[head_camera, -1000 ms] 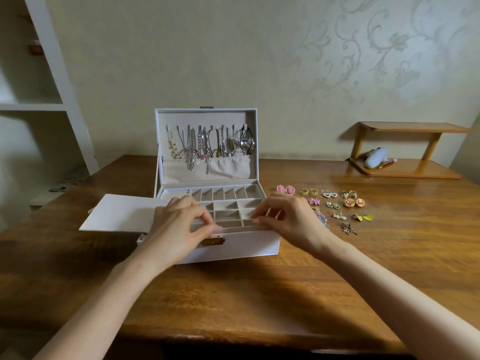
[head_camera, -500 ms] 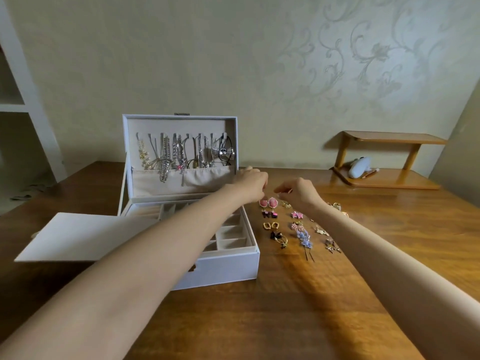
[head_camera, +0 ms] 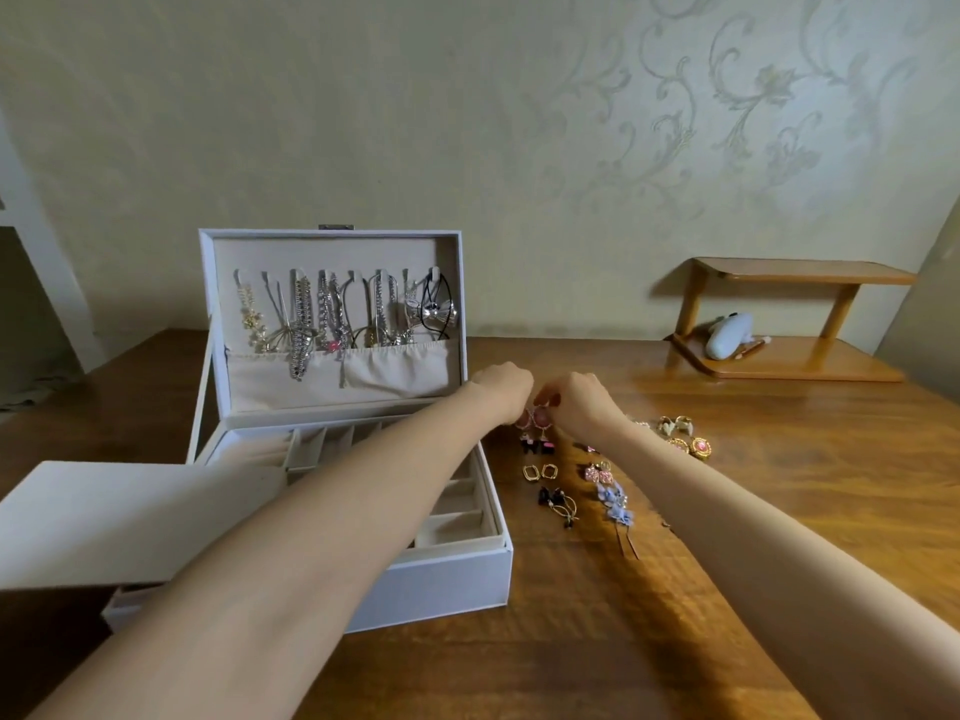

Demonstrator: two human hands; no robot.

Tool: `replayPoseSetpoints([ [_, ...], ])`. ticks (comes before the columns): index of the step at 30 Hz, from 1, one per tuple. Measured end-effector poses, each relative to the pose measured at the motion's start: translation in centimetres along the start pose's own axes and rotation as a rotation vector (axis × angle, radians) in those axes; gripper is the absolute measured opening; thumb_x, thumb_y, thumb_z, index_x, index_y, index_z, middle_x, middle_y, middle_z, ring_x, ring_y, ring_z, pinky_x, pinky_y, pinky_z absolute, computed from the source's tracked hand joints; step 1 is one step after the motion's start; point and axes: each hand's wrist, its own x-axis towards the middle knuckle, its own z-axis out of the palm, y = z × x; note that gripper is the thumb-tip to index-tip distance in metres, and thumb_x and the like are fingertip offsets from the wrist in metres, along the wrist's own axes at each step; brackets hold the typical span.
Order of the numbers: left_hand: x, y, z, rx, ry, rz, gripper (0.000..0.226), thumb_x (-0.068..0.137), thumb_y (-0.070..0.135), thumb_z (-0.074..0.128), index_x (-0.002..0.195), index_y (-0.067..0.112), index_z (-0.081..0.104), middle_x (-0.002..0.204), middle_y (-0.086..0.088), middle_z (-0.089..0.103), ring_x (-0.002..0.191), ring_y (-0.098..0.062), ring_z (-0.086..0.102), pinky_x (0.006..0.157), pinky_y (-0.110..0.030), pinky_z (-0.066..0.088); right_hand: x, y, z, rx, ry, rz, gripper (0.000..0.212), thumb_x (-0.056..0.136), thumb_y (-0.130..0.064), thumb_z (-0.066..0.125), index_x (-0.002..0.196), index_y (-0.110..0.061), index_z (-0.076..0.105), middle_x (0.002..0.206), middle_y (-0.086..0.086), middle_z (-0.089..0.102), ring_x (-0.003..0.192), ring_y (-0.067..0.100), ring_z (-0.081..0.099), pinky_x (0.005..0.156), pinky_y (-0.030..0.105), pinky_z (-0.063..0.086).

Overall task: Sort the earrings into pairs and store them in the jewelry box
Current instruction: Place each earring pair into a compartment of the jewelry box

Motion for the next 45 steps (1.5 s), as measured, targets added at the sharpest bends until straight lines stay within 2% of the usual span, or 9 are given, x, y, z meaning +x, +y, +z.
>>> replayPoseSetpoints([
  [11,-2.9,-1.2,-3.6,-0.182,0.266,0.077,0.009,0.085,0.006,0.062,0.090,0.012,0.059,0.101,-0.008,0.063,0.090,-0.025,0.057,0.066,-0.032,0.040,-2.6,-2.2,-4.0,0.298,0.103,0.026,0.012,0.073,-0.004,0.073,0.067,-0.013,0.068,0.076,0.006,0.071,0.074,0.019,0.065,0.069,0.033,0.054],
  [14,-4.9,-2.9,-5.8,-0.351,0.240,0.106,0.019,0.078,0.012,0.073,0.092,0.012,0.060,0.092,-0.003,0.063,0.083,-0.017,0.057,0.077,-0.031,0.047,-4.2,-3.3,-5.7,0.444,0.108,0.018,0.010,0.075,-0.006,0.075,0.069,-0.009,0.067,0.074,0.008,0.073,0.067,0.016,0.067,0.065,0.029,0.057],
  [17,-7.0,-4.8,-7.5,-0.523,0.187,0.178,0.028,0.076,0.007,0.073,0.094,0.016,0.054,0.083,-0.002,0.066,0.072,-0.008,0.061,0.071,-0.024,0.049,-5.9,-4.8,-6.7,0.578,0.078,0.005,0.012,0.075,-0.007,0.076,0.080,-0.001,0.066,0.071,0.006,0.072,0.062,0.013,0.067,0.057,0.021,0.056],
  [19,-7.8,-6.1,-8.0,-0.457,0.167,0.228,0.025,0.077,0.007,0.072,0.094,0.018,0.059,0.083,0.002,0.065,0.075,-0.006,0.060,0.074,-0.023,0.047,-6.8,-5.9,-7.1,0.627,0.055,-0.013,0.013,0.074,-0.006,0.076,0.080,-0.001,0.065,0.068,0.005,0.070,0.058,0.010,0.065,0.055,0.017,0.055],
  [23,-8.3,-8.1,-7.6,-0.262,0.081,0.237,0.022,0.079,0.005,0.069,0.084,0.026,0.063,0.086,0.007,0.067,0.088,-0.013,0.063,0.087,-0.036,0.050,-8.1,-8.3,-6.9,0.622,0.017,-0.065,0.013,0.071,-0.010,0.080,0.074,-0.005,0.068,0.069,0.008,0.071,0.058,0.012,0.067,0.059,0.022,0.059],
  [30,-8.6,-8.4,-6.0,0.027,0.026,0.274,0.038,0.083,-0.005,0.047,0.088,0.029,0.063,0.084,0.007,0.051,0.087,-0.012,0.044,0.073,-0.029,0.036,-8.5,-10.9,-4.3,0.516,-0.012,-0.081,0.013,0.064,-0.014,0.084,0.073,-0.010,0.075,0.069,0.003,0.069,0.065,0.007,0.060,0.061,0.022,0.050],
  [37,-8.0,-9.1,-5.1,0.073,-0.025,0.340,0.032,0.079,-0.009,0.046,0.089,0.016,0.062,0.092,-0.001,0.053,0.097,-0.021,0.050,0.087,-0.042,0.044,-8.5,-11.3,-2.7,0.508,0.005,0.001,0.007,0.064,-0.015,0.080,0.068,-0.017,0.075,0.070,-0.002,0.068,0.074,0.011,0.060,0.062,0.026,0.044],
  [41,-7.9,-9.2,-4.4,0.012,0.015,0.313,0.033,0.076,-0.015,0.044,0.076,0.018,0.051,0.087,-0.002,0.051,0.089,-0.024,0.052,0.079,-0.042,0.046,-8.3,-11.4,-2.5,0.508,0.046,0.040,0.010,0.061,-0.016,0.080,0.064,-0.021,0.073,0.075,-0.001,0.072,0.080,0.016,0.065,0.072,0.035,0.055],
  [45,-7.7,-9.5,-3.6,-0.105,0.072,0.313,0.032,0.073,-0.017,0.047,0.080,0.011,0.063,0.085,-0.006,0.058,0.084,-0.023,0.055,0.074,-0.037,0.046,-8.5,-11.7,-2.3,0.451,0.043,0.046,0.014,0.066,-0.018,0.079,0.064,-0.025,0.067,0.080,-0.001,0.071,0.084,0.019,0.065,0.073,0.032,0.052],
])
